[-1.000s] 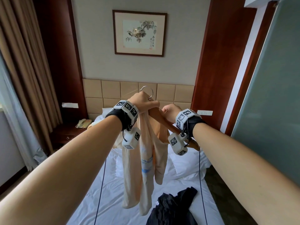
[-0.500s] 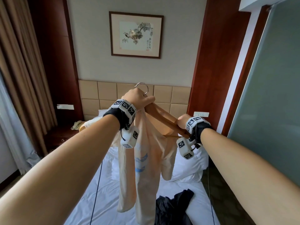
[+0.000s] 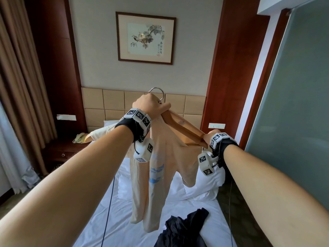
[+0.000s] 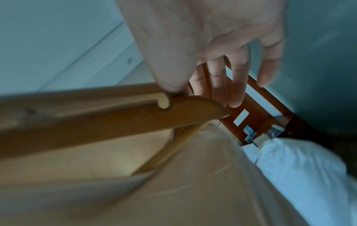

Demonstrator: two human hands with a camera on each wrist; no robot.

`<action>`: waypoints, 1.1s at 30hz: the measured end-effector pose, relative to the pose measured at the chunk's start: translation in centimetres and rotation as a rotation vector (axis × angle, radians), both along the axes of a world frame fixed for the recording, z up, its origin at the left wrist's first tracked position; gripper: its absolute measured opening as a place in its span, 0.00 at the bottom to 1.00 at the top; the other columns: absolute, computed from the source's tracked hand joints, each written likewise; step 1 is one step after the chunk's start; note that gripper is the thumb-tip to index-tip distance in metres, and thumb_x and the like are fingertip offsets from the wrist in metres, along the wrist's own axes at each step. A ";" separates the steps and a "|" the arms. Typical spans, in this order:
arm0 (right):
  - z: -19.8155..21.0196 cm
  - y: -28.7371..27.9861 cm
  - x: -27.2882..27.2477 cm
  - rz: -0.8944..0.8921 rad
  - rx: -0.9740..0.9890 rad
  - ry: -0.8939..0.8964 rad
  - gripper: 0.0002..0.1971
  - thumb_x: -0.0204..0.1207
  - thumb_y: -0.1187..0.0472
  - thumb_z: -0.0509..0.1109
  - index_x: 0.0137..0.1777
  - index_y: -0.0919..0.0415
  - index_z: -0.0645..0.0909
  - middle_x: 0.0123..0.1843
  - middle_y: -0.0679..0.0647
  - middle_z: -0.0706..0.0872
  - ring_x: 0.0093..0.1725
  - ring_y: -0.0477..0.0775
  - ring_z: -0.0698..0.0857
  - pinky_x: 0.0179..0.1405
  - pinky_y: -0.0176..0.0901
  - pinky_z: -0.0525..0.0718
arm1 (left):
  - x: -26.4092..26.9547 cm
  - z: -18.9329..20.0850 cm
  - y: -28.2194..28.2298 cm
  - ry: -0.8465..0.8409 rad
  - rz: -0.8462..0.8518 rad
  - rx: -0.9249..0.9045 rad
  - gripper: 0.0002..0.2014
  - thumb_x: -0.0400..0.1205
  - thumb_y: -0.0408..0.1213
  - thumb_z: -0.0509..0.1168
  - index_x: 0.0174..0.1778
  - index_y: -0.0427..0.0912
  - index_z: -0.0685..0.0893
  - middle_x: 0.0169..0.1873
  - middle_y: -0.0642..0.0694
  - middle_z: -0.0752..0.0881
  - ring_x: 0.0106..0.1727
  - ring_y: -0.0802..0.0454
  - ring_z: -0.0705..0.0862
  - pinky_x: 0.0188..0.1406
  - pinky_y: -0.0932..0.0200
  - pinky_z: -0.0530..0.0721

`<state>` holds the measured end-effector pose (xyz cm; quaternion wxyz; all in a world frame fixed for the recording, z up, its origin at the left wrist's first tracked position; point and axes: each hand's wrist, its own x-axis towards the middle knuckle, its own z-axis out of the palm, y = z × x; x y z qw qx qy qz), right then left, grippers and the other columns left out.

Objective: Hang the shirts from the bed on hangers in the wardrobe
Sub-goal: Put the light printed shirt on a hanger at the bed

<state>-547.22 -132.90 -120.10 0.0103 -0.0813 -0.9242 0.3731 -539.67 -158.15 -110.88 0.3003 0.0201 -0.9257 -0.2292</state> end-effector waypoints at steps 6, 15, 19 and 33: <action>-0.2 0.2 1.4 -0.072 0.716 0.227 0.07 0.80 0.57 0.66 0.53 0.57 0.81 0.52 0.58 0.88 0.53 0.64 0.88 0.48 0.47 0.82 | -0.3 -0.3 0.0 0.025 -0.002 0.006 0.22 0.70 0.55 0.65 0.22 0.42 0.68 0.20 0.49 0.71 0.24 0.47 0.70 0.26 0.60 0.65; 0.7 -0.2 2.3 0.120 1.061 0.174 0.13 0.80 0.65 0.65 0.63 0.57 0.81 0.60 0.57 0.85 0.61 0.62 0.86 0.52 0.50 0.81 | -0.7 -0.4 0.0 0.015 0.022 0.028 0.21 0.70 0.55 0.65 0.22 0.42 0.69 0.21 0.49 0.72 0.24 0.47 0.70 0.26 0.60 0.65; 1.1 -0.2 2.5 0.153 1.095 0.129 0.13 0.80 0.64 0.64 0.64 0.56 0.81 0.61 0.57 0.85 0.62 0.62 0.85 0.55 0.51 0.82 | -0.8 -0.5 -0.3 0.013 0.029 0.057 0.21 0.70 0.55 0.64 0.22 0.43 0.69 0.21 0.49 0.72 0.24 0.46 0.71 0.26 0.60 0.66; 3.0 -0.8 2.4 0.187 1.195 0.104 0.17 0.77 0.70 0.66 0.65 0.58 0.81 0.63 0.56 0.84 0.64 0.61 0.84 0.55 0.50 0.81 | -1.1 -0.5 0.3 0.025 0.030 0.080 0.22 0.71 0.54 0.64 0.21 0.43 0.67 0.21 0.49 0.72 0.25 0.45 0.70 0.27 0.58 0.66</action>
